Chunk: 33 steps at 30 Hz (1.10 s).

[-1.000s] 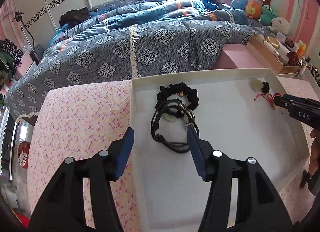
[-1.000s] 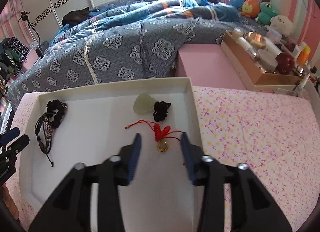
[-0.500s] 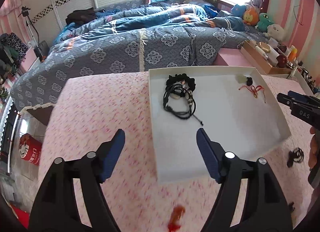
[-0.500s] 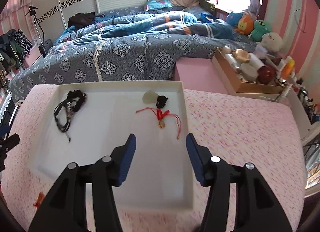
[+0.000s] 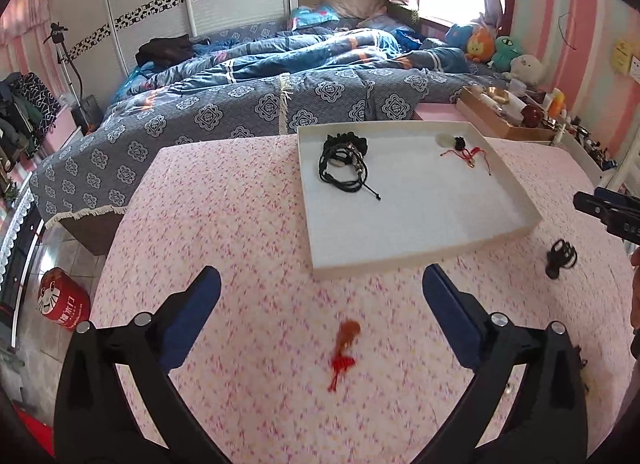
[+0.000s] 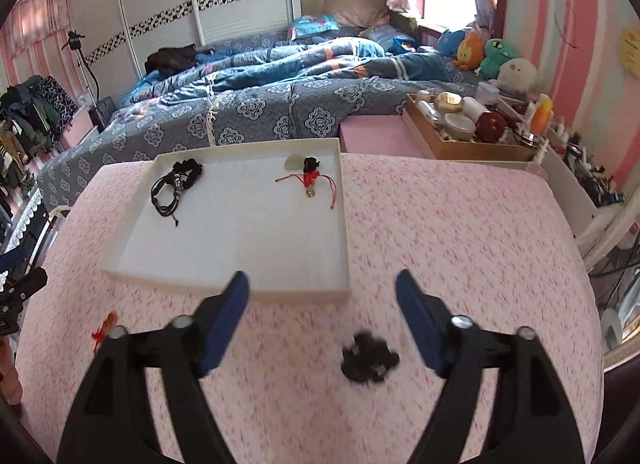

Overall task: Organize jewelry
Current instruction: 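Move both tools away from the tray toward the remaining jewelry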

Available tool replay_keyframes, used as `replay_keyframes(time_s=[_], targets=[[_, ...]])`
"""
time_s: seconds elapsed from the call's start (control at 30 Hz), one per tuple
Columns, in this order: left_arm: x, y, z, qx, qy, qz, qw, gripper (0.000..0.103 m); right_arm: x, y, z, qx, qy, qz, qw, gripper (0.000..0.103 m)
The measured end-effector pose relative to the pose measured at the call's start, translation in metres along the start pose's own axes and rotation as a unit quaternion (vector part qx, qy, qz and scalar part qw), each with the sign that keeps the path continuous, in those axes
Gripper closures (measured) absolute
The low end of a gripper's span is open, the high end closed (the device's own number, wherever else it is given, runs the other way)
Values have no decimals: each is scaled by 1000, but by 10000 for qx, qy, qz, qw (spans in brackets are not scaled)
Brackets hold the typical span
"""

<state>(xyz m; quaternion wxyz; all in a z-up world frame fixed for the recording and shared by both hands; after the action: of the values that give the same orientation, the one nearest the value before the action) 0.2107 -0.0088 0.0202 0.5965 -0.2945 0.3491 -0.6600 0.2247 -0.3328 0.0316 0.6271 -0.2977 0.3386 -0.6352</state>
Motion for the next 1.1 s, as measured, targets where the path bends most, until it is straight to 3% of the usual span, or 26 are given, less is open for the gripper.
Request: replay_keyframes(time_s=[0.13, 0.3, 0.53, 0.8, 1.1], targets=[[-1, -8, -18, -24, -50, -167, 9998, 3, 8, -13, -21, 46, 31, -95, 9999, 25], [3, -15, -37, 81, -28, -7, 10000, 3, 18, -27, -42, 101, 11, -248, 9996, 25], [14, -18, -51, -44, -55, -159, 9998, 3, 26, -40, -68, 152, 9, -358, 9992, 25], [35, -22, -69, -48, 144, -103, 9998, 3, 36, -38, -95, -35, 60, -339, 9994, 25], [58, -16, -86, -319, 183, -363, 9987, 3, 41, -32, -124, -337, 106, -193, 9992, 25]])
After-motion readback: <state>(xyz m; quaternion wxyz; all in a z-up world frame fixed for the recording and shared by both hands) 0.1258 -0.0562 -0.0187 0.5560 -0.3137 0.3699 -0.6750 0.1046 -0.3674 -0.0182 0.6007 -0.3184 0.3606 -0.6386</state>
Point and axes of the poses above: each gripper's, at about its wrist camera, not at the fingertips, and y roughly the way its jaws point, x to its right, z to its top, the point moved 1 cm from there along y, roughly the way its jaws point, and after that the axes turned 6 degrees about -x, right-handed, at the moved point
